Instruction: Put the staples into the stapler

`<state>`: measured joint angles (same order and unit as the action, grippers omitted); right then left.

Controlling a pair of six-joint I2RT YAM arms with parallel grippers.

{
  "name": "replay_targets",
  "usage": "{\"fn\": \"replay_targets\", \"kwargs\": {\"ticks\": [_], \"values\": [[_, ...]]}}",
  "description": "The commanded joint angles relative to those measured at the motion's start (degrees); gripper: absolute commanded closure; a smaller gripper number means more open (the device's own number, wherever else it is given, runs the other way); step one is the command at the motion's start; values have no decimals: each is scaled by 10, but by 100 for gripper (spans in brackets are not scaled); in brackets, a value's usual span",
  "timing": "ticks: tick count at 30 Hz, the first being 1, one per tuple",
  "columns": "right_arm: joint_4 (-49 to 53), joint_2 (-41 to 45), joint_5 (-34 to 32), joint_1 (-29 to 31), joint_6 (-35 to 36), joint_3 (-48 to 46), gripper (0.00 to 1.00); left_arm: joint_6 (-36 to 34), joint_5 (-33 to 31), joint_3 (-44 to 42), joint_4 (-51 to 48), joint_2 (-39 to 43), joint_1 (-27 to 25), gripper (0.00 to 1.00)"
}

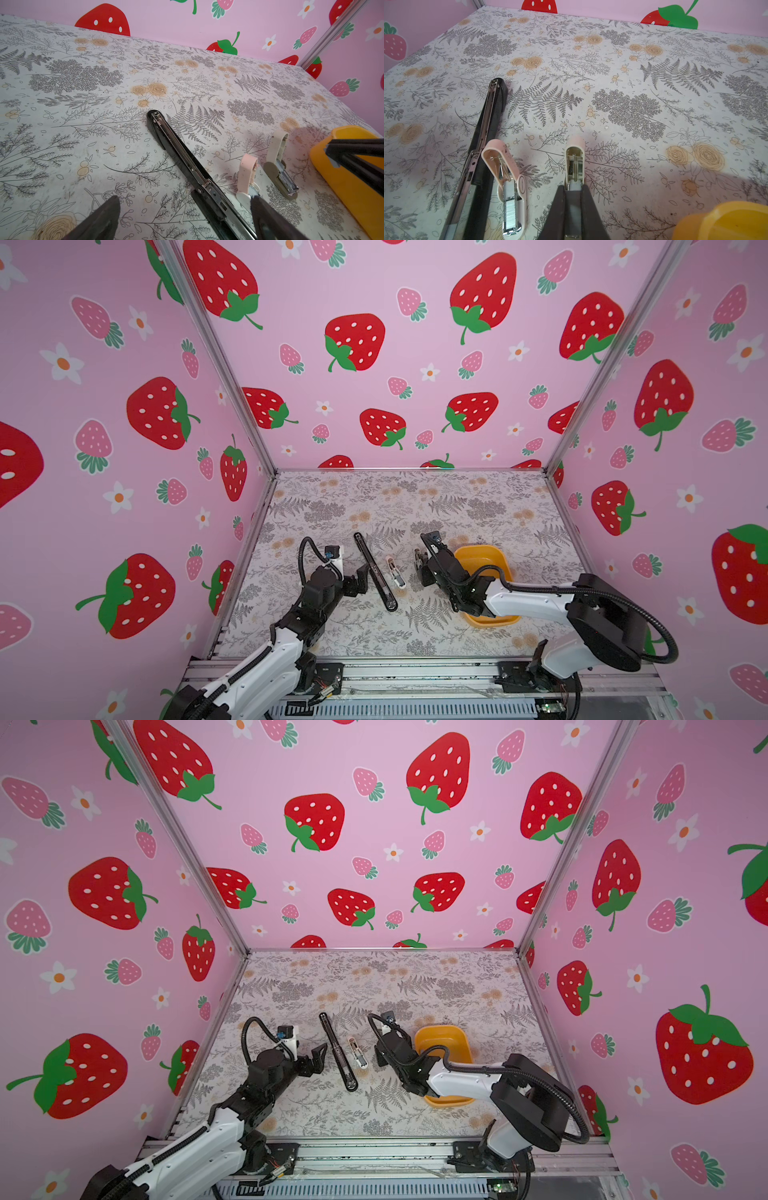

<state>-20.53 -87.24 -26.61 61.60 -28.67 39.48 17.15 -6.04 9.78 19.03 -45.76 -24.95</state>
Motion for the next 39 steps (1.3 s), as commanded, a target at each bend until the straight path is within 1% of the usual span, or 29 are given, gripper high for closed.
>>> {"fn": "replay_targets", "kwargs": {"ticks": [1, 9, 22, 39], "values": [[-14, -18, -19, 4, -17, -8, 94, 6, -13, 1, -2, 4, 2, 1], [-17, -45, -28, 4, -25, 0, 94, 9, -22, 2, -8, 6, 2, 1], [-40, -73, -7, 4, -40, 0, 94, 10, -22, 7, -7, -8, 2, 1], [-58, -96, -4, 4, -63, -8, 94, 11, -26, 7, -8, -8, 2, 1]]}}
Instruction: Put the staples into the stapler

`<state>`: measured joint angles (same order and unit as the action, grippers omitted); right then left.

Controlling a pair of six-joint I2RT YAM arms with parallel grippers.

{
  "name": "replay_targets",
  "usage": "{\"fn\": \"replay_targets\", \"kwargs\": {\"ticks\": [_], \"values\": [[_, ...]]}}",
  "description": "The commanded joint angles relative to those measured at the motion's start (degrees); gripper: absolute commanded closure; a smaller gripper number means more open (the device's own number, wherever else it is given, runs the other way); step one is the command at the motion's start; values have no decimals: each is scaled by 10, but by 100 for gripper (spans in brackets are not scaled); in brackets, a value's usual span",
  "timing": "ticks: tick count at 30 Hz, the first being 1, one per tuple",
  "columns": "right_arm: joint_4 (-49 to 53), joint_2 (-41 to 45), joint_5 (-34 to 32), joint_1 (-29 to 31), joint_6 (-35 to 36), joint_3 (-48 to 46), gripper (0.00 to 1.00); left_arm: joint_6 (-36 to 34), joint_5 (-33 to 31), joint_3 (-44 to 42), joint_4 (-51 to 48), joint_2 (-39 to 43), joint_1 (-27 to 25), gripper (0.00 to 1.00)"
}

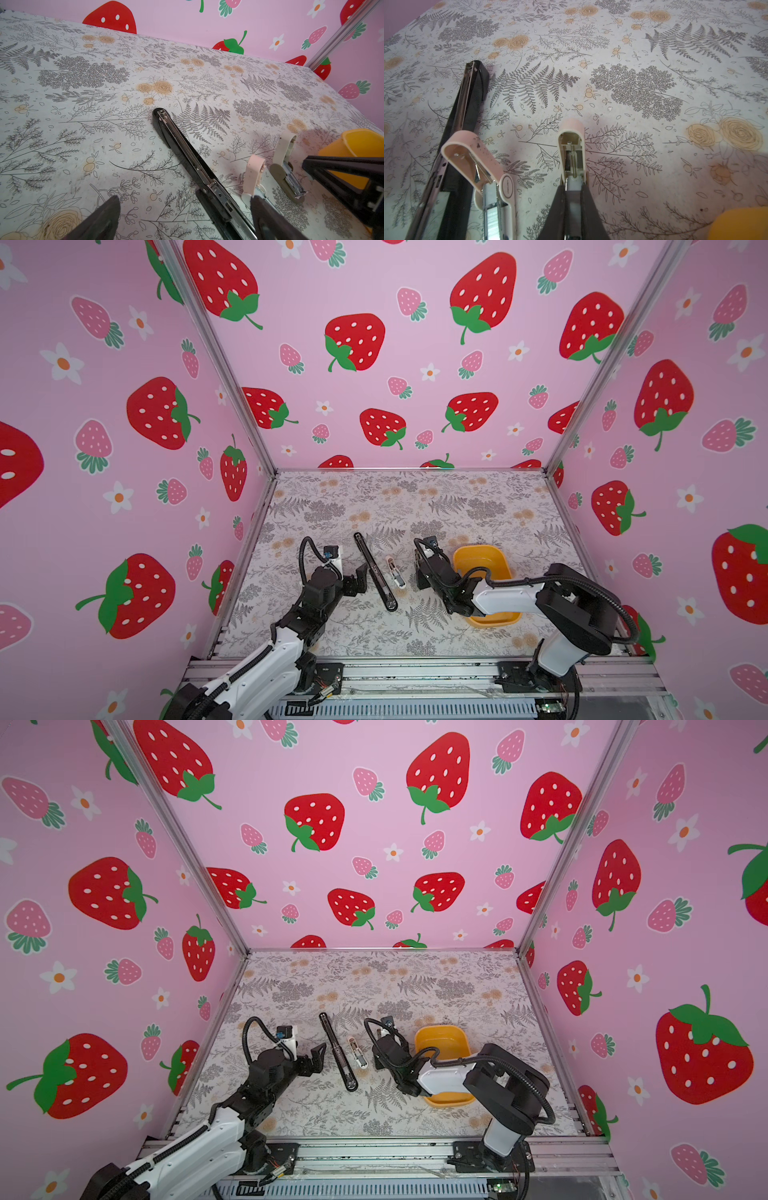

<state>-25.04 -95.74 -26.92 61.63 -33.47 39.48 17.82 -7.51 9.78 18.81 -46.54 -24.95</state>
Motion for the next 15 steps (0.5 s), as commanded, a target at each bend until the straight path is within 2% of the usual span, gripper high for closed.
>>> {"fn": "replay_targets", "kwargs": {"ticks": [1, 15], "values": [[-14, -13, -2, 3, -15, -8, 94, 5, -13, 7, -6, 0, 2, 1], [-20, -26, 1, 4, -20, -8, 94, 6, -14, 7, -6, -3, 2, 1]]}}
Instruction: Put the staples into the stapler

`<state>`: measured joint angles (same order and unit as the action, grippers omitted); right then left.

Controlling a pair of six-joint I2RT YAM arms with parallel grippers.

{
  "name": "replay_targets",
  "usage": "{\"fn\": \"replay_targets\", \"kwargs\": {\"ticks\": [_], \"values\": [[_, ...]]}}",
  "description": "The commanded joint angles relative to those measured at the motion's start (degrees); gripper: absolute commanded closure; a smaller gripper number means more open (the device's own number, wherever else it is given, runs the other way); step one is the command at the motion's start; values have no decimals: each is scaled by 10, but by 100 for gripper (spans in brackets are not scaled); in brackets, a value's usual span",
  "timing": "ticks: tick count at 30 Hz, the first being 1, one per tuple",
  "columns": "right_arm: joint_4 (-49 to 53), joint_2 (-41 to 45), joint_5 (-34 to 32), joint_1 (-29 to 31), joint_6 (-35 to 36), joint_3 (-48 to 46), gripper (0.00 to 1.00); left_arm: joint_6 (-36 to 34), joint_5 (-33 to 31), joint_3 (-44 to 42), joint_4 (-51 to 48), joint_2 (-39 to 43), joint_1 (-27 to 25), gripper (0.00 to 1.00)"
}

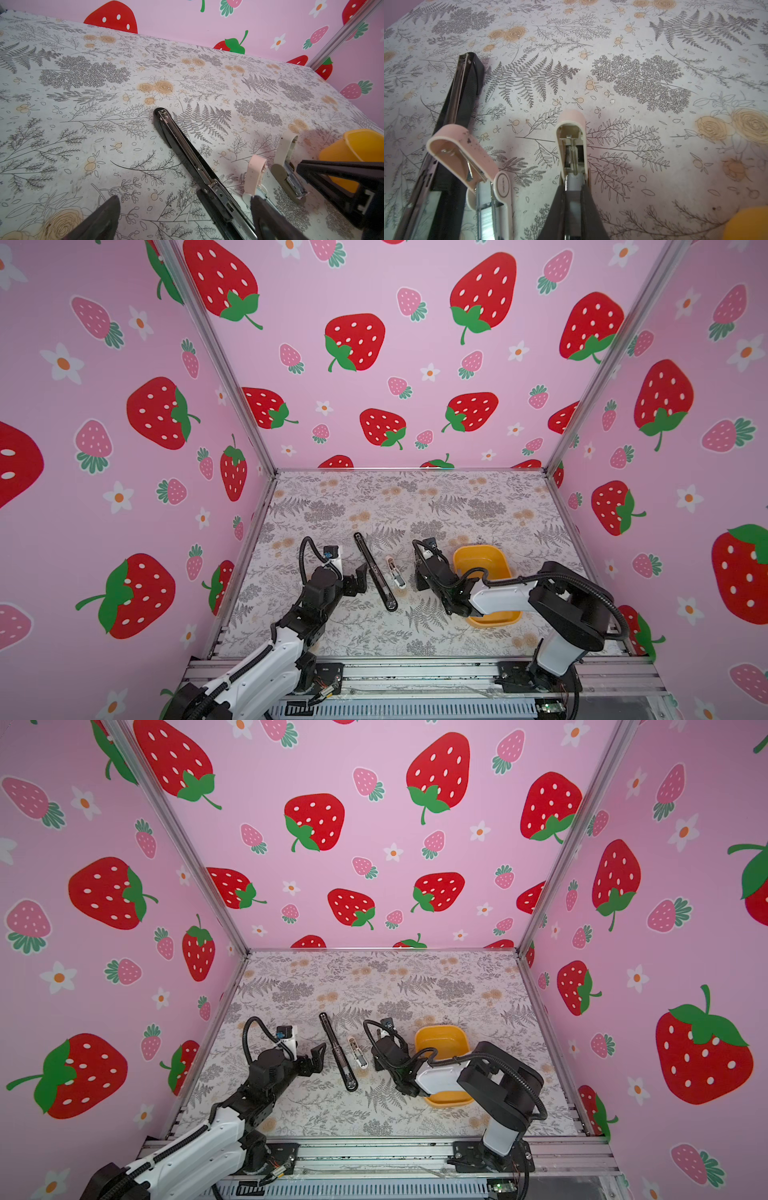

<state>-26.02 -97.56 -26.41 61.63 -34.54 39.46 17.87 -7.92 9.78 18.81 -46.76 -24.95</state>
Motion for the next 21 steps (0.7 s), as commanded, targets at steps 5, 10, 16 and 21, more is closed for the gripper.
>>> {"fn": "replay_targets", "kwargs": {"ticks": [5, 10, 16, 21], "values": [[-11, -12, 0, 3, -12, -8, 94, 5, -10, 7, -6, -1, 2, 1], [-11, -16, -1, 3, -14, -8, 94, 5, -9, 8, -5, -2, 2, 1], [-12, -20, -1, 4, -16, -8, 94, 5, -9, 8, -5, -2, 2, 1], [-11, -21, -1, 3, -17, -8, 94, 4, -9, 8, -5, -3, 2, 1]]}}
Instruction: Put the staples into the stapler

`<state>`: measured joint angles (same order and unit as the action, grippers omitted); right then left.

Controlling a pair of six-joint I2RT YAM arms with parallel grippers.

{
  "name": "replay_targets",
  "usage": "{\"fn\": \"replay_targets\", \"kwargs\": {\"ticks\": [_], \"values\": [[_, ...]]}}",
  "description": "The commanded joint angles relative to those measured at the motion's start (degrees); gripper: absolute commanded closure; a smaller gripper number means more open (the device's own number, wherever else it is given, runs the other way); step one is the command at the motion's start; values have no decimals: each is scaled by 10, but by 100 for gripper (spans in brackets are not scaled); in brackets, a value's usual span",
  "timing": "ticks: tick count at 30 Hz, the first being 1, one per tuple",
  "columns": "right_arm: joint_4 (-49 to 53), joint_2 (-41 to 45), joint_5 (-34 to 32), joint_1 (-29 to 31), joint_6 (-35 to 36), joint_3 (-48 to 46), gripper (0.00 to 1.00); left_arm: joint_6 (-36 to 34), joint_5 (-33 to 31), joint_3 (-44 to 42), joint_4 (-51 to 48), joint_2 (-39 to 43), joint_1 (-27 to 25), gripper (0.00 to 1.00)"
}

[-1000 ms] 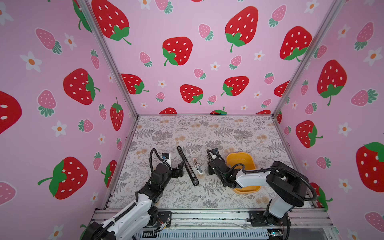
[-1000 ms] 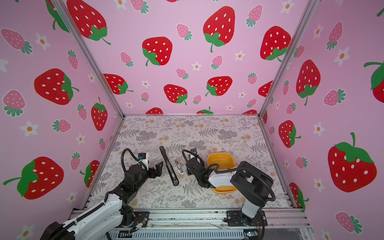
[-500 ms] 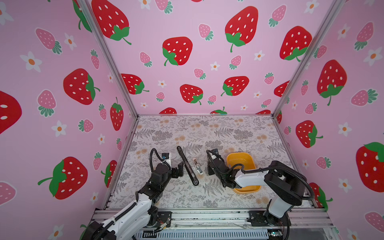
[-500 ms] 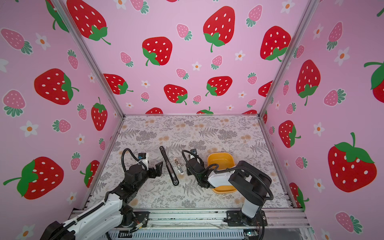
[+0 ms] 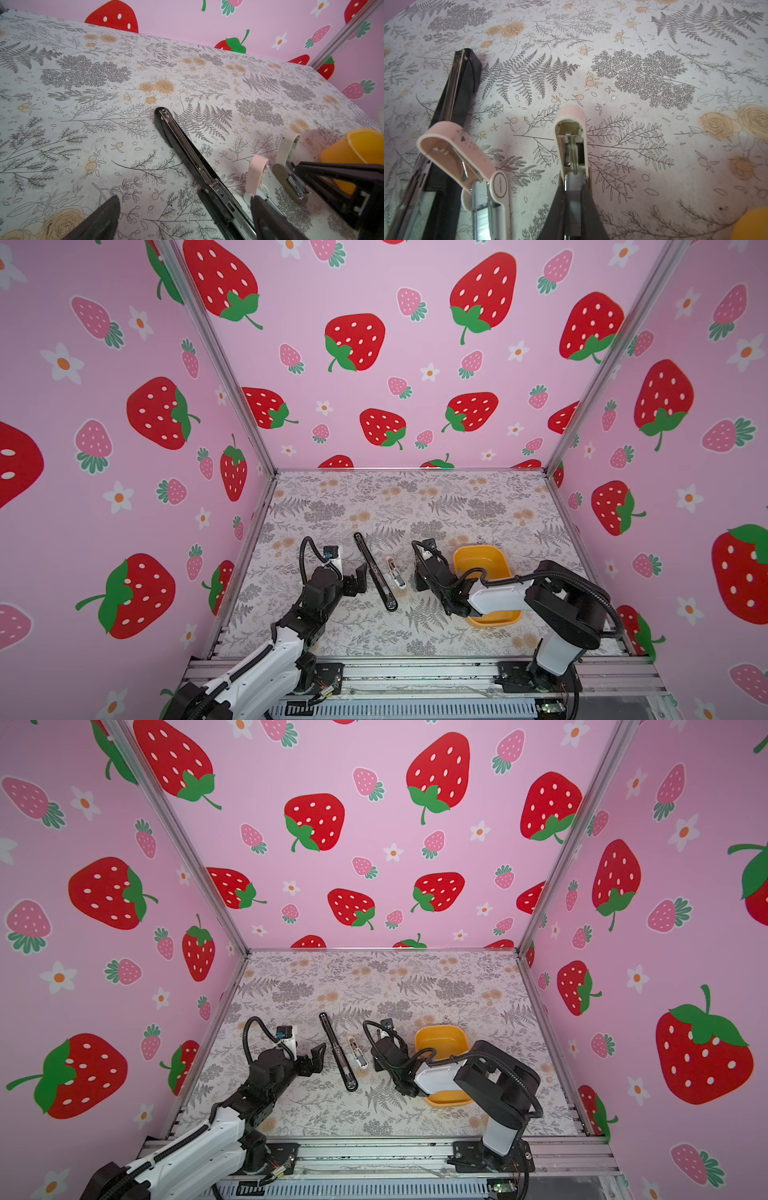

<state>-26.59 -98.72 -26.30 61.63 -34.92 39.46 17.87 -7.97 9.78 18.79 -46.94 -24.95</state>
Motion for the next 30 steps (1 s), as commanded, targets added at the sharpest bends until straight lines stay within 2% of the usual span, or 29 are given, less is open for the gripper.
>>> {"fn": "replay_targets", "kwargs": {"ticks": [1, 30], "values": [[-6, -10, -2, 4, -13, -7, 94, 6, -9, 8, -5, -1, 2, 1], [-5, -15, 1, 4, -23, -12, 95, 5, -7, 9, -4, -4, 2, 1]]}}
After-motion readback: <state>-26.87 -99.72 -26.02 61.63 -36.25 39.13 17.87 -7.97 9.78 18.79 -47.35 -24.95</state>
